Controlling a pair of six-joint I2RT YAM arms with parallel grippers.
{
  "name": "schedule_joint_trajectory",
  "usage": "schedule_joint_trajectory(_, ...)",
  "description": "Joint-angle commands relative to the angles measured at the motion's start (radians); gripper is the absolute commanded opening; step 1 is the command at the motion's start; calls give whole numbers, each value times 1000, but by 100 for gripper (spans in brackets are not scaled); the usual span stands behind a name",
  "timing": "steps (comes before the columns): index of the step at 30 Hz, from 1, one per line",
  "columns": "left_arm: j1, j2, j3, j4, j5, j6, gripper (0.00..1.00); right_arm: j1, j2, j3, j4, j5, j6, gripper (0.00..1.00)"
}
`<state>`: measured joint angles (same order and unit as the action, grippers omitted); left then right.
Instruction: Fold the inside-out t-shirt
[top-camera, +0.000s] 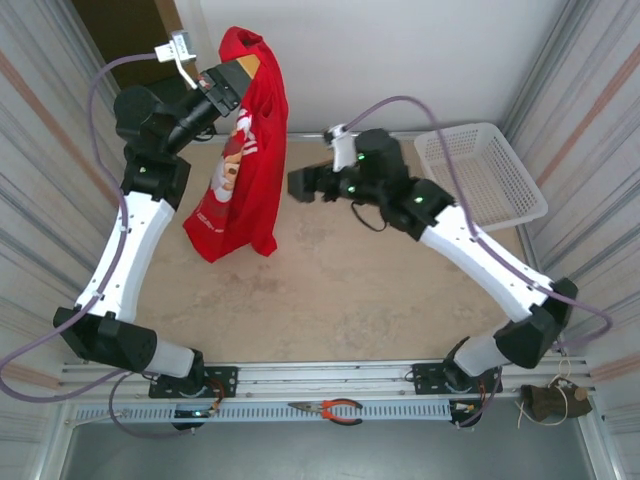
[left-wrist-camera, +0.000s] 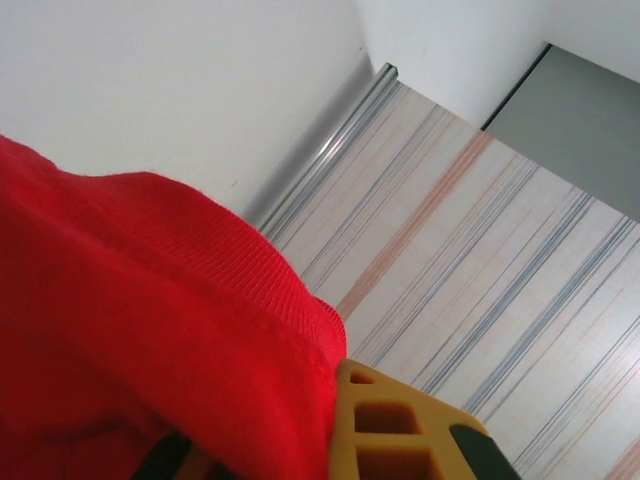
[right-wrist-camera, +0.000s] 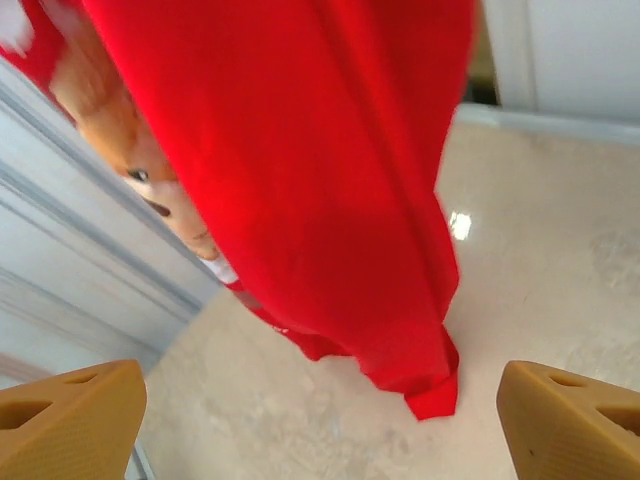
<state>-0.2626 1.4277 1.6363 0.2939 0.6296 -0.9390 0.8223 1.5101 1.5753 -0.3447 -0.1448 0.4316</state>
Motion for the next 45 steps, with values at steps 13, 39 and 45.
schedule_joint_trajectory(13,121,166,334,-42,-33,-60,0,-312,230,666,-163,85,-83,0)
schedule_joint_trajectory(39,64,236,355,-342,47,144,0,-221,-96,2,138,-81,188,0)
schedule_joint_trajectory(45,57,532,545,-481,121,188,35,-182,-64,-408,383,35,359,0)
